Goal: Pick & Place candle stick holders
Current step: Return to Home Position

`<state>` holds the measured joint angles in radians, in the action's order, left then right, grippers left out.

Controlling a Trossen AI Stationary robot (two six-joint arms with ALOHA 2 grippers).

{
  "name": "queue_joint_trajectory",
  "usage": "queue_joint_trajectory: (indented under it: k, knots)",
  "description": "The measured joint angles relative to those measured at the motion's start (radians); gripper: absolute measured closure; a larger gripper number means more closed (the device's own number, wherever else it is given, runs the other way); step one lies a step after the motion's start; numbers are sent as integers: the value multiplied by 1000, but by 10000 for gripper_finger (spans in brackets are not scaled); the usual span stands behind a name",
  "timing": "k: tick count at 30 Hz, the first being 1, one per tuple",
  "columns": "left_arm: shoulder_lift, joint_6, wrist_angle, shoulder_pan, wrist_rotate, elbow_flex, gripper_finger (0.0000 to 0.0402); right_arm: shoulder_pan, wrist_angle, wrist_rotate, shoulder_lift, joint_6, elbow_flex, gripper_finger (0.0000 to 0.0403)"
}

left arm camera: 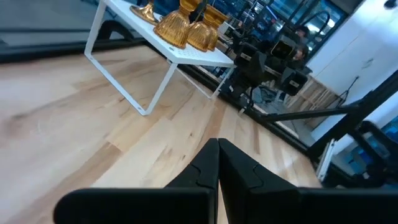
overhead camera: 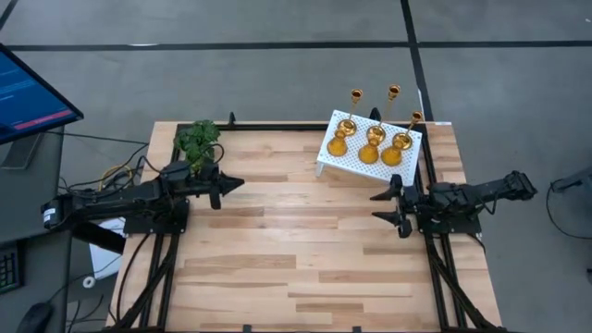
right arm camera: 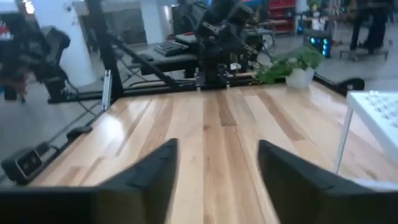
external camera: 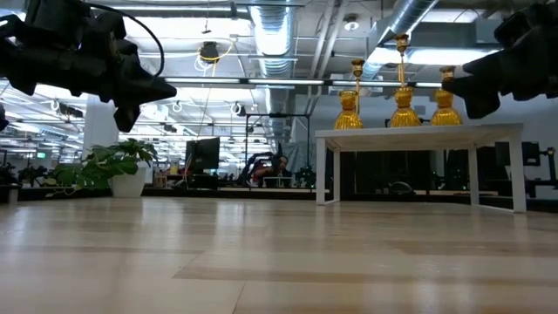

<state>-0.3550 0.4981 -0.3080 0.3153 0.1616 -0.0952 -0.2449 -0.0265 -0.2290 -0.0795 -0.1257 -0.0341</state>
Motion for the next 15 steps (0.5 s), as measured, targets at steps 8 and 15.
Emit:
queue_joint_trajectory:
  k: [8,15]
  knots:
    - [0,-23,-6,0,-38,0,391,-16,-11,72,1,141,0,388]
    - [0,-23,-7,0,-38,0,395,-16,-8,51,2,151,0,387]
